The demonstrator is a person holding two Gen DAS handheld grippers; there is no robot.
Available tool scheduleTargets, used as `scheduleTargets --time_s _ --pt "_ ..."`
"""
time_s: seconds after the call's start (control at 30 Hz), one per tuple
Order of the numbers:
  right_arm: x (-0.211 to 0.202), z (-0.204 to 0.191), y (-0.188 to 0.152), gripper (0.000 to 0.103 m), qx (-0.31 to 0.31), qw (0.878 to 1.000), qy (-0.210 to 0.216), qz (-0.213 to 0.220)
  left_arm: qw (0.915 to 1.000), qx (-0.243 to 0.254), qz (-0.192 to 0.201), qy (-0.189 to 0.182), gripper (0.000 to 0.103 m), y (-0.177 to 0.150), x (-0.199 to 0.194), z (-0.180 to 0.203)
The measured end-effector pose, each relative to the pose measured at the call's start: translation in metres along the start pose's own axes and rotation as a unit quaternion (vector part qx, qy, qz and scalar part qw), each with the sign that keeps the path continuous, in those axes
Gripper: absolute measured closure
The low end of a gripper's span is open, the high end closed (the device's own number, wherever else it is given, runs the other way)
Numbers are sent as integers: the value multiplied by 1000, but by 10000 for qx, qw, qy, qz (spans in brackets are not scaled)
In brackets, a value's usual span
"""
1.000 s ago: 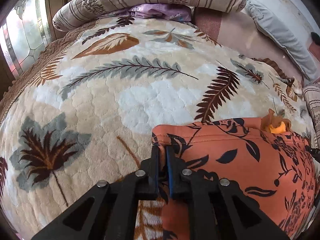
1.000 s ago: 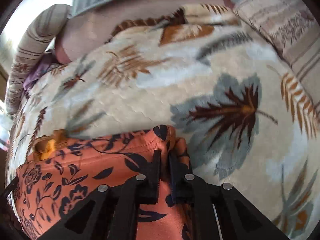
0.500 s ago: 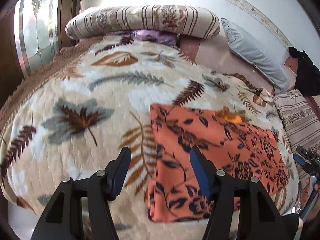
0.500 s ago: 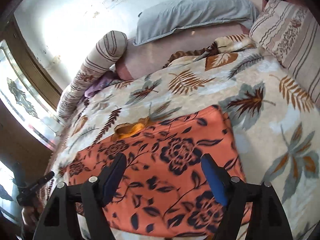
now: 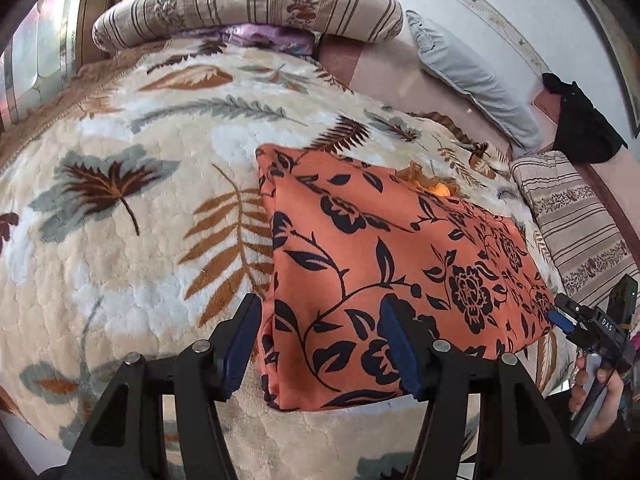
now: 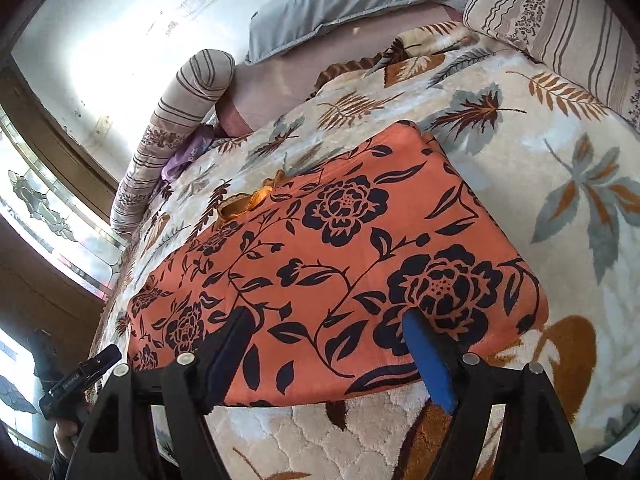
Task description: Fold small clothes
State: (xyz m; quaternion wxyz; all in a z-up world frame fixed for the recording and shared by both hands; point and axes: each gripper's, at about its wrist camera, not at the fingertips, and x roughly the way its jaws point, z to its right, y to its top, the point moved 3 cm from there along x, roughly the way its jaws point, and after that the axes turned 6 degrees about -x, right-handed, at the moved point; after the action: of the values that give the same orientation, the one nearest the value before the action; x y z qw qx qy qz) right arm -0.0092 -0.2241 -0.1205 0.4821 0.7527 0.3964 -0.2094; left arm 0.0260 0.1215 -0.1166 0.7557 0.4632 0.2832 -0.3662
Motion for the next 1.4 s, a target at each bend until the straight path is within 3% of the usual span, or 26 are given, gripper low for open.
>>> scheduleTargets --time_s 0.07,0.13,0.17,0.2,0.23,0.33,0.43,0.47,0.53,0.57,0.67,0.73,0.83,0.9,0.97,1.03,1.1,1.13,1.17,1.2,1.27,1.4 --pt "0 1 -3 23 1 10000 9 -7 9997 -223 -91 -2 43 -4 4 -6" --pt "1 5 -4 23 31 10000 -18 -21 9999 -146 50 -74 51 -6 -4 -3" --pt "3 7 -4 23 61 10000 -13 -31 10000 -45 39 -64 62 -6 -5 0" --pt "4 9 -4 23 88 9999 -23 -42 10000 39 -41 4 84 -7 -3 3" --pt "6 9 -4 23 93 9999 -26 -60 9997 100 -183 125 97 -8 1 4" --pt "7 8 -3 23 52 10000 -27 -63 9992 -162 -342 104 101 -9 1 -1" --pt "4 9 -3 23 48 10000 -38 -19 9993 -369 -80 76 101 -11 -22 -3" --pt "4 11 -4 23 59 10000 -50 -14 9985 -480 -87 249 100 -13 -19 -10" --pt "5 14 -3 23 116 9999 -74 -33 9950 -648 -506 566 98 -21 7 -31" --pt "5 14 -1 23 139 9999 -62 -38 9945 -759 -529 492 95 -22 12 -38" --pt "0 3 6 23 48 10000 61 22 9958 -824 -287 293 95 -16 -3 -36" --pt "-3 -11 14 23 -162 9997 188 24 9973 -564 -177 440 90 -11 -14 -26" --pt "2 -31 27 23 -330 9981 498 -127 9990 -211 129 372 82 1 -32 -3" --pt "9 -39 40 23 -273 9964 770 -207 9995 1 275 135 52 12 -35 18" --pt "21 -40 54 23 -29 9941 1043 -305 9986 271 453 69 39 25 -29 38" --pt "37 -35 66 23 265 9881 1409 -549 9978 514 379 148 39 36 -6 50" --pt "60 -18 72 22 684 9813 1590 -844 9951 625 62 761 39 39 35 46" --pt "75 -4 72 22 936 9775 1503 -1147 9904 576 -287 1224 39 37 59 36" --pt "88 15 69 22 1208 9762 1138 -1397 9869 469 -598 1424 37 33 75 25" --pt "94 33 68 24 1578 9719 1003 -1432 9905 287 -496 1247 37 32 73 19" --pt "87 45 79 22 2121 9602 1356 -1213 9921 187 -270 1214 37 33 56 18" --pt "87 38 116 22 1564 9703 1659 -802 9893 517 190 1354 37 39 45 27"
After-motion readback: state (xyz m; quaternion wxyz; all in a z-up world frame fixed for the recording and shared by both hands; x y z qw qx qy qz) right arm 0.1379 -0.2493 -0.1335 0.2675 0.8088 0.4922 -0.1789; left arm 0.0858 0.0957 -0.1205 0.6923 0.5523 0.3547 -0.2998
